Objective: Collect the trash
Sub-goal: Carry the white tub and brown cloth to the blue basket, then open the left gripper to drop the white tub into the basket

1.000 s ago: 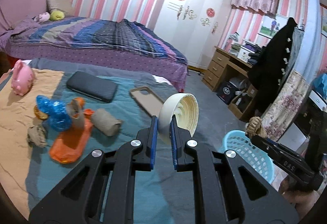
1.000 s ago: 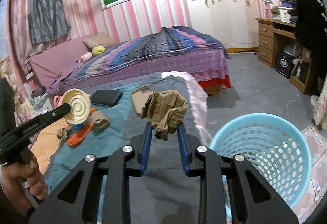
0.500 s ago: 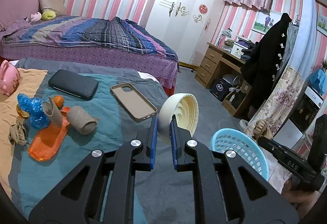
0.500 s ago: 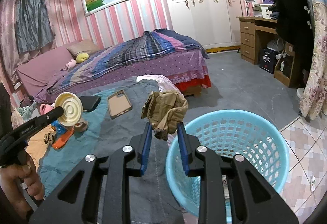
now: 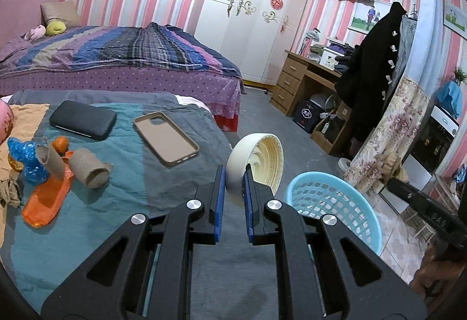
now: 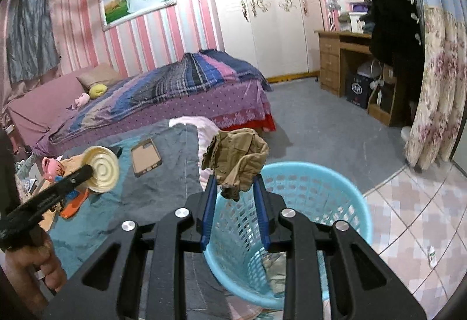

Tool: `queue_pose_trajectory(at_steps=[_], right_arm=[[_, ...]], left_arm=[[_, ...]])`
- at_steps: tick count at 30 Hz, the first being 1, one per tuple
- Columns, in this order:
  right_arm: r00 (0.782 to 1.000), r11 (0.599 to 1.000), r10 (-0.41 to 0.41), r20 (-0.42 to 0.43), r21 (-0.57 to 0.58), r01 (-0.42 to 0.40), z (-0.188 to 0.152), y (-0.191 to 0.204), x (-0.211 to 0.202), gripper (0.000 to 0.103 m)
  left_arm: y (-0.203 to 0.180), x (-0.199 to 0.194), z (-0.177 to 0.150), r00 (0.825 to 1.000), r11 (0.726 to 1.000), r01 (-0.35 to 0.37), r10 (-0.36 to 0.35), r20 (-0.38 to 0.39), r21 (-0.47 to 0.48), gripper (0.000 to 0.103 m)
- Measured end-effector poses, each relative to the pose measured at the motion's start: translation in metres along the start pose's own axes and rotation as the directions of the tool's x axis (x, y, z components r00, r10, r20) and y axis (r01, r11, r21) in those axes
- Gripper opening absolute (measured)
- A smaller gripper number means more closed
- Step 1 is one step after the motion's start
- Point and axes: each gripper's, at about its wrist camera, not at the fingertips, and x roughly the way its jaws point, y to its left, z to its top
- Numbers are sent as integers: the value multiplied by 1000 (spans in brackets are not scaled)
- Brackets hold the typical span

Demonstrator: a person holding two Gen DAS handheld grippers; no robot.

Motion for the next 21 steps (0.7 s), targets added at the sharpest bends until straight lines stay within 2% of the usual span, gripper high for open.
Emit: queue_pose_trajectory(at_steps=[3,7,11,16,17,20,21], right_arm=[[1000,1000,-7,10,24,7,1,-12,-3,26],[1000,998,-28,6,60,27,-1,-30,-6,26],[999,994,-47,2,102,46,-2,-43,-7,26],[998,987,-62,-9,146,63,-4,-59,-2,26],[997,985,-73,-4,158,73,-4,-63,-1,30],[991,974,-134,-16,182,134,-6,-67,4,57],[991,974,-130,-16,185,131,-7,-68,5,57]], left_arm=[[-10,2,1,1000,1000,9,-9,-7,17,11],[-43,12,-2,999,995,43,-40,-36,88,11],[-75,28,-7,993,989,103,-95,-74,106,11],[-105,50,-15,983,981,147,-131,-126,125,11],[-109,53,-17,983,980,147,-129,-132,133,11],[-115,63,-21,979,980,151,-130,-154,132,11],[-116,65,-22,979,980,150,-129,-158,131,11]])
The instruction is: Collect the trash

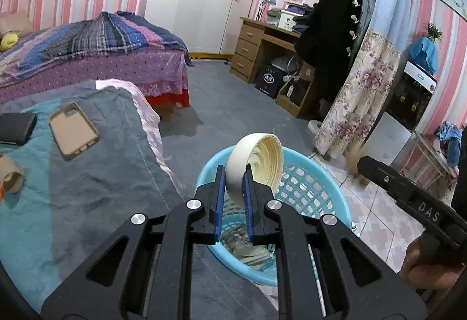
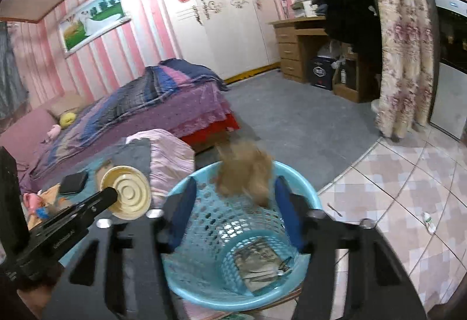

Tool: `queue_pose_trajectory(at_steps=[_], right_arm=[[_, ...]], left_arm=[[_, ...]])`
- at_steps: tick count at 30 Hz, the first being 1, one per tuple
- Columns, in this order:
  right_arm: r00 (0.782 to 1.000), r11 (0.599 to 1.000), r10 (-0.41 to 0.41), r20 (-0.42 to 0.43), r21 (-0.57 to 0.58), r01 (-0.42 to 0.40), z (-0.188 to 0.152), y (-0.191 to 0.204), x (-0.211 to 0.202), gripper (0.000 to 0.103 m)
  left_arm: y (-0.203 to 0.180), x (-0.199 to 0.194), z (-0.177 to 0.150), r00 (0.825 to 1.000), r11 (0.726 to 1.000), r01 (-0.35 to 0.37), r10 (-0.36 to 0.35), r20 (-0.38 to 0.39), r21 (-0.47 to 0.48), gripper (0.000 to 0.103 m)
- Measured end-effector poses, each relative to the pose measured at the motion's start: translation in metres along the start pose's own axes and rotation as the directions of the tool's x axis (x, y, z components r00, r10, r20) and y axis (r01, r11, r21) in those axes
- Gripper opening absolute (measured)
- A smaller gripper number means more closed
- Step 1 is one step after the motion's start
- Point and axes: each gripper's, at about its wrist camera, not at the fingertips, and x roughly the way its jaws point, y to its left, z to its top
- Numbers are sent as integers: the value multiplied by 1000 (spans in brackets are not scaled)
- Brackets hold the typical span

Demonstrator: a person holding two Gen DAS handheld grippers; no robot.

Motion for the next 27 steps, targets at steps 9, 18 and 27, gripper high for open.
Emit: queue_pose_trajectory(at_steps=[9,18,27], right_arm=[[999,998,38,31,44,-39,1,-13,-4,57],[995,996,93,26,5,-93,2,9,-3,57],[981,963,190,-48,-185,-195,-13,111,12,57]], left_arm=[[-9,28,-7,997,1000,8,-9,-73,-18,49],[40,-32,-1,986,987,-161,162,45,-19,75],[194,-148,-22,878,873,-439,467,107,-214,87]])
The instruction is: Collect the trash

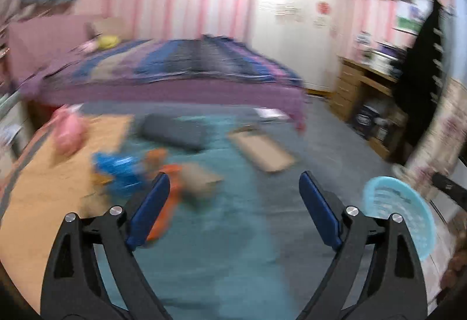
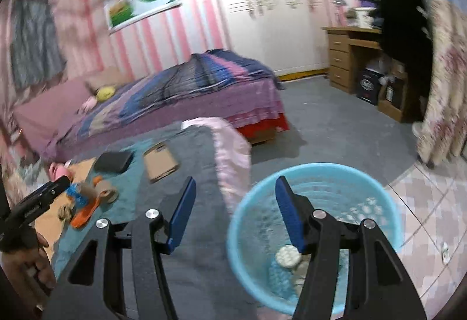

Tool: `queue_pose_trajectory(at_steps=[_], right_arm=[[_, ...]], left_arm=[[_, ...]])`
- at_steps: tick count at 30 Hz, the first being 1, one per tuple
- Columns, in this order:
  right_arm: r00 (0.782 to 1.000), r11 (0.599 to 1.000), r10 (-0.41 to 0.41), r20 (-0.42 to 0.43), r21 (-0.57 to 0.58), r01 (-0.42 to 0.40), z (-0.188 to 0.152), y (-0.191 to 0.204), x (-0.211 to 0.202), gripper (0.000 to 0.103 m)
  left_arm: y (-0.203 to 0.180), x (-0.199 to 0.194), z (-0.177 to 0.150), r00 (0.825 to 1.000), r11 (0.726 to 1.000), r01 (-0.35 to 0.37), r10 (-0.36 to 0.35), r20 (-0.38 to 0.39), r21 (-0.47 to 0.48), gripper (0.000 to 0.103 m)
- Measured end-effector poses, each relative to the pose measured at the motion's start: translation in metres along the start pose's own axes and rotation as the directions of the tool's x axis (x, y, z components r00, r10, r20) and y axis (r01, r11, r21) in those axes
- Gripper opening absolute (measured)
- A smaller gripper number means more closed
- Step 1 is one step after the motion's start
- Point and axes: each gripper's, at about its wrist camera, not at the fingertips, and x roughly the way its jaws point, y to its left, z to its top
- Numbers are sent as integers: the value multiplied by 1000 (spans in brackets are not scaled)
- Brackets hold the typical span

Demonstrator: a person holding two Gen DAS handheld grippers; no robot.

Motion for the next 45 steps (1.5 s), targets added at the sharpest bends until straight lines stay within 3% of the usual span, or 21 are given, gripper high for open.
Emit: queue_pose_trajectory(at_steps=[2,5,10,18,23,26,29,32,33,37,40,45], right_arm=[[999,999,30,-15,-43,-31,-3,24,4,57],[997,993,76,-17,-84,-77,-7,59,5,61],[989,985,143,27,-100,-140,-14,108,1,65],[983,974,170,64,-160,-158,11,178,2,71],[971,955,227,72,-211,-208,38,216,21,73],[962,952,259,87,-190,-239,29,214,36,73],[972,963,231,-31,-132,-233,0,209,70,74],[965,968,234,-118,-67,-243,-11,212,99,74],[965,967,235,-116,-72,-244,-11,216,102,74],[962,952,237,-132,-164,-257,-19,242,113,74],[945,926,281,-167,-210,-312,-28,264,123,73],[939,884,291,-183,-324,-337,-39,300,140,73]], left_arm=[[40,-1,2,999,998,-35,34,-24,-60,87],[76,-7,3,993,991,-117,116,-13,-70,88],[121,-1,-3,985,978,-167,161,-63,-122,88],[162,14,-15,975,976,-180,160,-152,-125,88],[181,25,-27,976,982,-128,99,-197,-142,87],[176,31,-27,979,985,-105,79,-190,-136,88],[164,44,-28,974,990,-108,87,-210,-88,88],[159,63,-31,964,988,-129,105,-246,-82,87],[159,71,-32,959,987,-132,104,-262,-89,85],[161,84,-33,952,987,-115,79,-296,-109,51],[166,74,-25,964,981,-132,95,-247,-140,50],[183,46,-11,977,957,-183,152,-147,-227,50]])
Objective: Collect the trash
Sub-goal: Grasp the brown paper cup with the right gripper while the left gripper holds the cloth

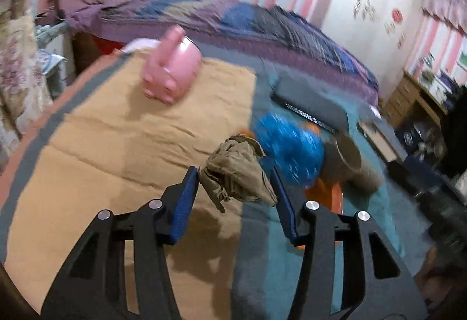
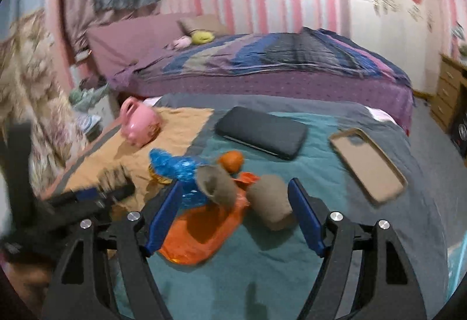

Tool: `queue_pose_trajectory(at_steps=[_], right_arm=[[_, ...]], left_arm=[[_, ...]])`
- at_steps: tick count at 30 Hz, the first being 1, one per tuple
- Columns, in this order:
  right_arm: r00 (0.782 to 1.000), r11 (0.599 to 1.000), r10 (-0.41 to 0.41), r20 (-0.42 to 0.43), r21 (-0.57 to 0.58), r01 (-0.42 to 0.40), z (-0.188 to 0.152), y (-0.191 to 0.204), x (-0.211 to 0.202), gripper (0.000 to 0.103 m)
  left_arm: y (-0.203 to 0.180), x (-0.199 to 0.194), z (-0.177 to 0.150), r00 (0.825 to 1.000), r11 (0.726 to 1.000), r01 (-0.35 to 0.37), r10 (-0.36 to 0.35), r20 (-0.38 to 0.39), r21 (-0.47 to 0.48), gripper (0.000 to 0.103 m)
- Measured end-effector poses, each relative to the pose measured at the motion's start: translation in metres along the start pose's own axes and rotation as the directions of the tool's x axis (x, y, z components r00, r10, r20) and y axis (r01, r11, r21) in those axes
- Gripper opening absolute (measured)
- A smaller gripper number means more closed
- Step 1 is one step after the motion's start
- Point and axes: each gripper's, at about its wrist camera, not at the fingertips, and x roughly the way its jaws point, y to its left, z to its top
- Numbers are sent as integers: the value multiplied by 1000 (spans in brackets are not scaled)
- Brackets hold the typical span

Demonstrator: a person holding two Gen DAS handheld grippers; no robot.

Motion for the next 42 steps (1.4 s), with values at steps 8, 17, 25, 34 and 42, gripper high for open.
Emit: queue_pose_trajectory(at_steps=[8,17,25,34,42], right_arm=[[996,998,-14,-88,-56,9,-2,25,34,53],[991,997,-22,-129,-70,13,-6,25,57,24],[1000,997,-24,-16,-77,23,9,23,11,21],[993,1000,-4,114,-12,5,8,1,-63,21],[983,999,-24,184,26,20,1,-18,-114,21]], left_arm=[[6,-6,3,1000,1000,-3,3,2,6,50],[3,-8,4,1000,1000,12,-13,11,18,50],[-8,-20,4,998,998,38,-40,38,57,50],[-33,-53,6,989,991,100,-109,104,87,50],[-60,-74,1,977,982,151,-167,135,116,50]])
